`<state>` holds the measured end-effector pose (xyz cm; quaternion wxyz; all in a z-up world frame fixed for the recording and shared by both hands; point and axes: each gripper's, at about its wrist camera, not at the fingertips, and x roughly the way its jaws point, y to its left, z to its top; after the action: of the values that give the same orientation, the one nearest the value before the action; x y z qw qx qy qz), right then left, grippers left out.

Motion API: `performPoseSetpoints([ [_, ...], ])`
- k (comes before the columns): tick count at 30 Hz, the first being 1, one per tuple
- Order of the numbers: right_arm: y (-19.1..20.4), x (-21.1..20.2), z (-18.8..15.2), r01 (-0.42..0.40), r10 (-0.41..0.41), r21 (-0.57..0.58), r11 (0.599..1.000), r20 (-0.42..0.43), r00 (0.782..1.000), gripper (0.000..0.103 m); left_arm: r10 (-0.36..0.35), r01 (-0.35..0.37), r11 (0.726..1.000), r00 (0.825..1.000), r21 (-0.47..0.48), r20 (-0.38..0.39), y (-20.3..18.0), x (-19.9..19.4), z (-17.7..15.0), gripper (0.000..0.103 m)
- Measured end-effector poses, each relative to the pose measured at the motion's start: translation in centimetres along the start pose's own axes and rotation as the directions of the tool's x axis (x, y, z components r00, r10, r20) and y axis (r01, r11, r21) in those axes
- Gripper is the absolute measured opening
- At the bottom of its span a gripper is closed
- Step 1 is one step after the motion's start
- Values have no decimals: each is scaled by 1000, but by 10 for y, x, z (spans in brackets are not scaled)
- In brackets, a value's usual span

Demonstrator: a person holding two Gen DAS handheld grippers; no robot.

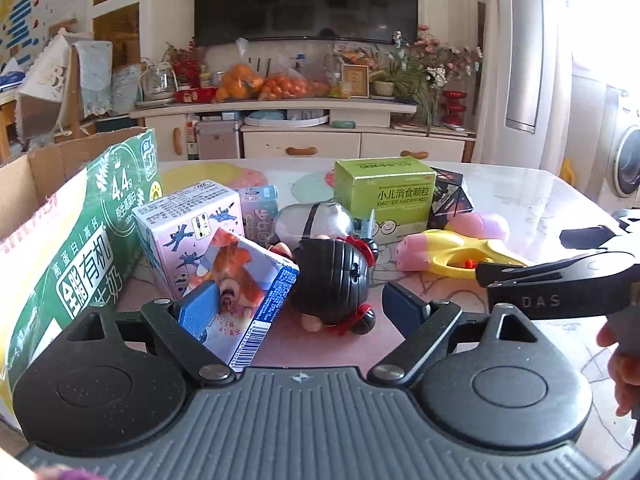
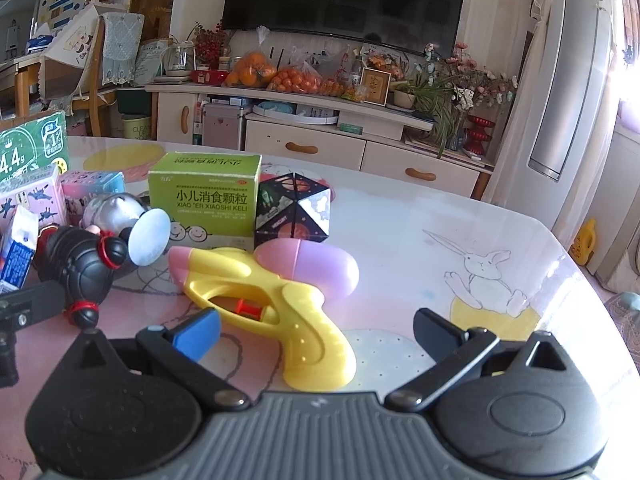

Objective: Organize rigid objects

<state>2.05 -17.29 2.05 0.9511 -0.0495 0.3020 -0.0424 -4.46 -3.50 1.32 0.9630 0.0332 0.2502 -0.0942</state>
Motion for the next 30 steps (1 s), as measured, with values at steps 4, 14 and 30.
performPoseSetpoints([
  [4,2,1,0,-10,10,-7,1000,-4,1000,102,53,-53,999,998,-5,20,9,-5,3,103],
  [14,5,16,1,-59,58,-30,998,-21,998,102,57,-62,996,995,-69,-79,31,24,12,103],
  [30,-12,26,0,-180,182,38,983,-65,981,72,17,-19,1000,990,-12,-137,18,38,15,86],
])
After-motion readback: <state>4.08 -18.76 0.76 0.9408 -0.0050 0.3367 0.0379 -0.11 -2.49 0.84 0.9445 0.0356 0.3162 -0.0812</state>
